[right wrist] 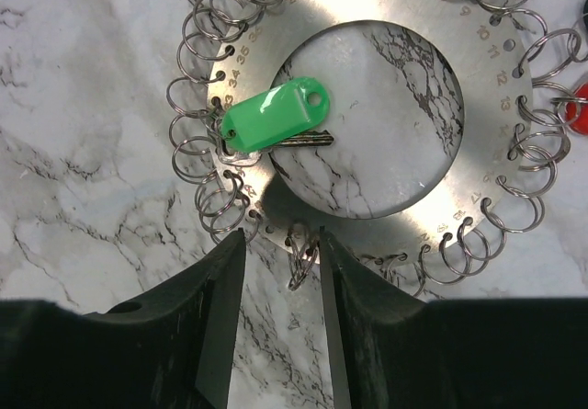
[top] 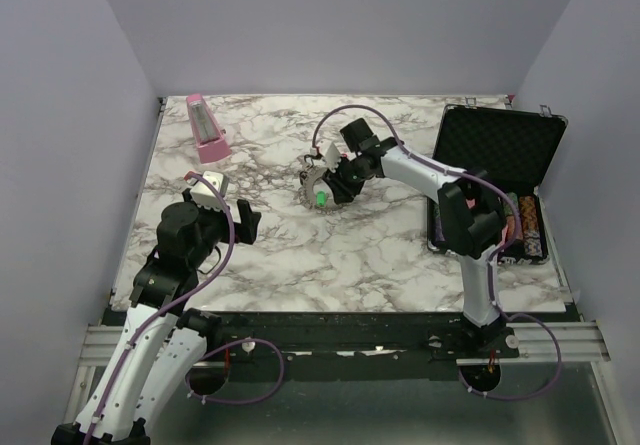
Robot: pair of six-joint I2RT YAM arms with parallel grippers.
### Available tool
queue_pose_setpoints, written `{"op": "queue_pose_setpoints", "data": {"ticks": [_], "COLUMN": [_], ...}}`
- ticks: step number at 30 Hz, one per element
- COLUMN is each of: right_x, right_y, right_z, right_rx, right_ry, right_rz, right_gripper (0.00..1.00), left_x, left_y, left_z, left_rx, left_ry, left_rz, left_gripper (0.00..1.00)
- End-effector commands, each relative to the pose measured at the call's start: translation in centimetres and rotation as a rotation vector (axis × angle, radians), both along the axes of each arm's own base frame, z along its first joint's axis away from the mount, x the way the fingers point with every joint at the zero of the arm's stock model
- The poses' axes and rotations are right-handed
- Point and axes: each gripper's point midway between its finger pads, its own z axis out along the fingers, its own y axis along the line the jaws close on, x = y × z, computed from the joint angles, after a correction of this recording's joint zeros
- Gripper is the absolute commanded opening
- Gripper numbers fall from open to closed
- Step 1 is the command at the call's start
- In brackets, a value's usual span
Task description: Put the keys on the keyring
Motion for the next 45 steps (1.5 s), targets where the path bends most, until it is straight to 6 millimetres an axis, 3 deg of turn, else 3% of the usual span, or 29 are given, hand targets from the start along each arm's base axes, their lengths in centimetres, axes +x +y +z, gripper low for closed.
{"op": "queue_pose_setpoints", "data": {"ticks": [1, 10, 20, 29, 45], "right_x": [0.0, -0.1, -0.4, -0.4, -0.7], "right_y": [-0.6, -1.0, -1.2, -0.7, -1.0], "right_z": [-1.5, -2.0, -1.4, 0.0, 0.8], "right_rx": [-0.072, -0.097, -0.094, -0.066, -0.054], "right_ry": [0.017, 0.031, 0.025, 0.024, 0.047], "right_rz": [0.004, 0.000, -0.002, -0.010, -0.073], "right_gripper": [0.45, 0.43, 0.37, 0.38, 0.36], "left_x": [0.2, 0.2, 0.2, 0.2, 0.1], "left_y": [0.2, 0.3, 0.2, 0.3, 0.3], "left_z": [1.0, 1.1, 1.1, 1.1, 1.2], "left_rx": [0.005, 0.003, 0.000, 0.000, -0.001], "left_ry": [-0.035, -0.039, -0.040, -0.042, -0.044], "left_rz": [0.005, 0.005, 0.004, 0.005, 0.007], "left_gripper": [0.99, 0.99, 0.99, 0.99, 0.99]}}
